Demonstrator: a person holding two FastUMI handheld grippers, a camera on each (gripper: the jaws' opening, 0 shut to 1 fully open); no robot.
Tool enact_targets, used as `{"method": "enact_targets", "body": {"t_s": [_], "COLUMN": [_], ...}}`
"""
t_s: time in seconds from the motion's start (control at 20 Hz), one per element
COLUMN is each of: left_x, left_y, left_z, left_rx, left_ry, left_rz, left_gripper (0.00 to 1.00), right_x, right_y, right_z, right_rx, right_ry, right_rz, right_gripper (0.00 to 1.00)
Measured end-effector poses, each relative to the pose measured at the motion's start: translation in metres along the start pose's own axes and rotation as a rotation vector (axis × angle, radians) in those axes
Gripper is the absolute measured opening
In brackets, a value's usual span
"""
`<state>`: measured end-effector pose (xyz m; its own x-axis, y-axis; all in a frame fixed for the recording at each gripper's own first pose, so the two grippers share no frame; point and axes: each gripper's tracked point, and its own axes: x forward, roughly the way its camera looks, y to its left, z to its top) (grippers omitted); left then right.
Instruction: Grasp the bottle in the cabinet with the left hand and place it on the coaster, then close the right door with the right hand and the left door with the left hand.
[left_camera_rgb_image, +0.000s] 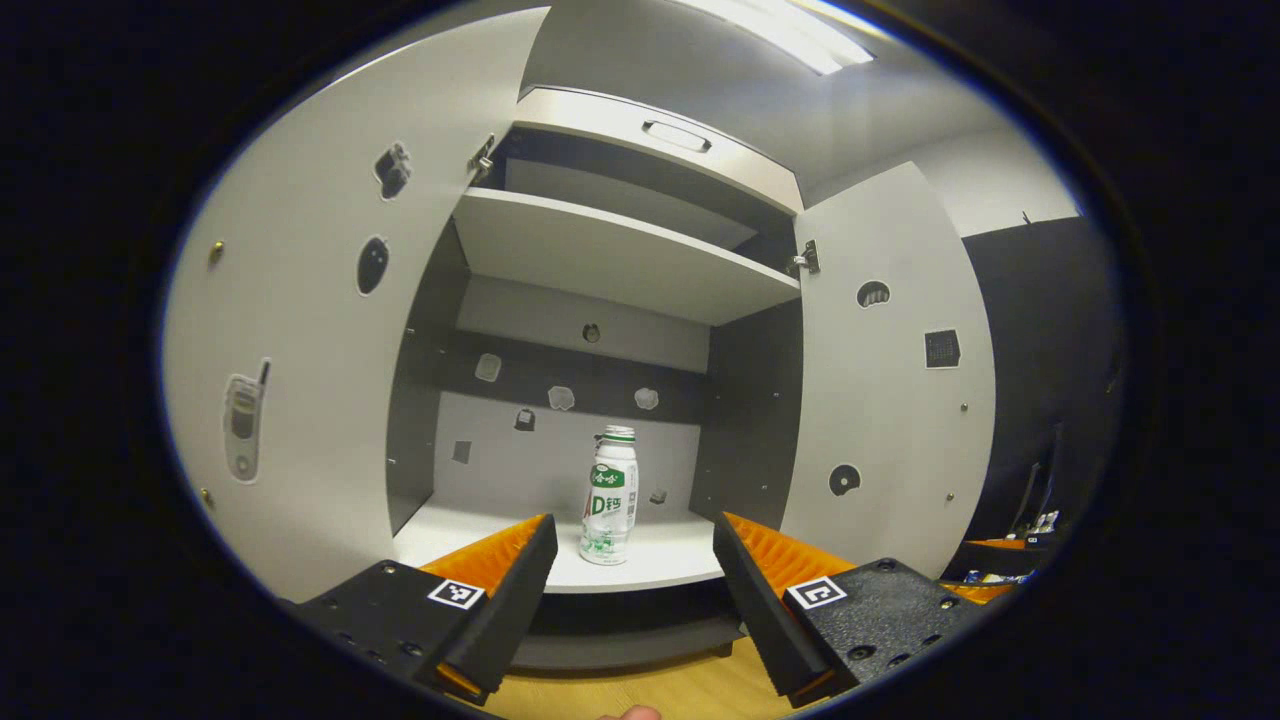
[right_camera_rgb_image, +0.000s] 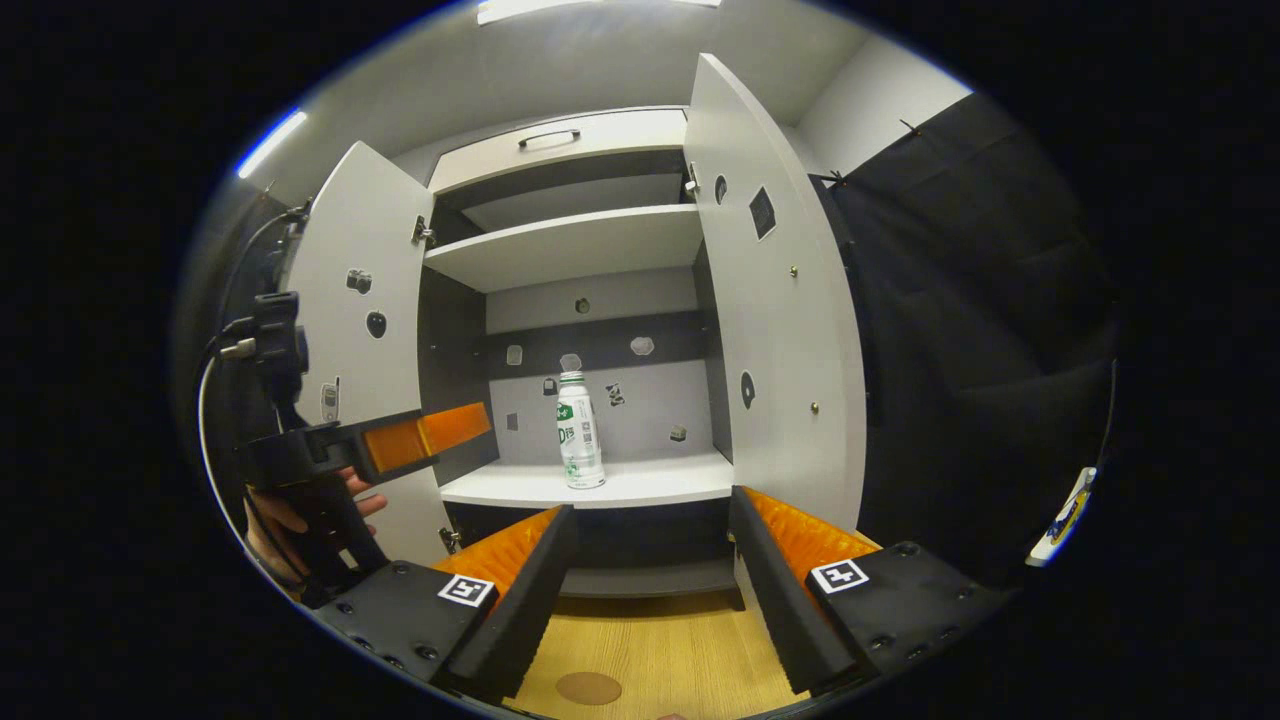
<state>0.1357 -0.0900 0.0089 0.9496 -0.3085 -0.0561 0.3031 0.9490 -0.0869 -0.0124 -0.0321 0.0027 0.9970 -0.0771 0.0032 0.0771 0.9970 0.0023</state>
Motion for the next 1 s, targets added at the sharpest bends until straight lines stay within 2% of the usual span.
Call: {"method": "enact_targets", "body": {"t_s": [0.1,0.15,0.3,0.5,0.6,0.65,0.8,1.0], "left_x": [0.038,0.053,0.106,0.159,0.178,0.186,0.205,0.216], "left_y": [0.006,0.008,0.013,0.028,0.036,0.038,0.043,0.041], "left_z": [-0.002,-0.008,-0.032,-0.061,-0.07,-0.073,-0.08,-0.089], "left_rx": [0.009,0.013,0.019,0.03,0.033,0.037,0.053,0.026], "left_ry": [0.007,0.019,0.072,0.104,0.106,0.106,0.113,0.128], "left_rz": [0.006,0.008,-0.006,0.022,0.036,0.037,0.046,0.042], "left_gripper": [0.92,0.95,0.95,0.95,0.92,0.95,0.95,0.94], "right_x": [-0.003,-0.004,-0.007,-0.005,-0.004,-0.003,-0.003,-0.005], "right_y": [-0.01,-0.015,-0.029,-0.044,-0.051,-0.054,-0.06,-0.065], "right_z": [0.004,0.005,0.007,0.006,0.005,0.004,0.0,-0.004], "right_rx": [0.001,0.0,0.001,0.01,0.004,0.001,-0.007,-0.011], "right_ry": [-0.008,-0.01,-0.013,-0.007,-0.003,-0.002,0.007,0.022], "right_rz": [-0.027,-0.04,-0.08,-0.124,-0.145,-0.155,-0.18,-0.204], "right_gripper": [0.99,0.99,0.99,0.99,0.99,0.99,0.99,0.99]}}
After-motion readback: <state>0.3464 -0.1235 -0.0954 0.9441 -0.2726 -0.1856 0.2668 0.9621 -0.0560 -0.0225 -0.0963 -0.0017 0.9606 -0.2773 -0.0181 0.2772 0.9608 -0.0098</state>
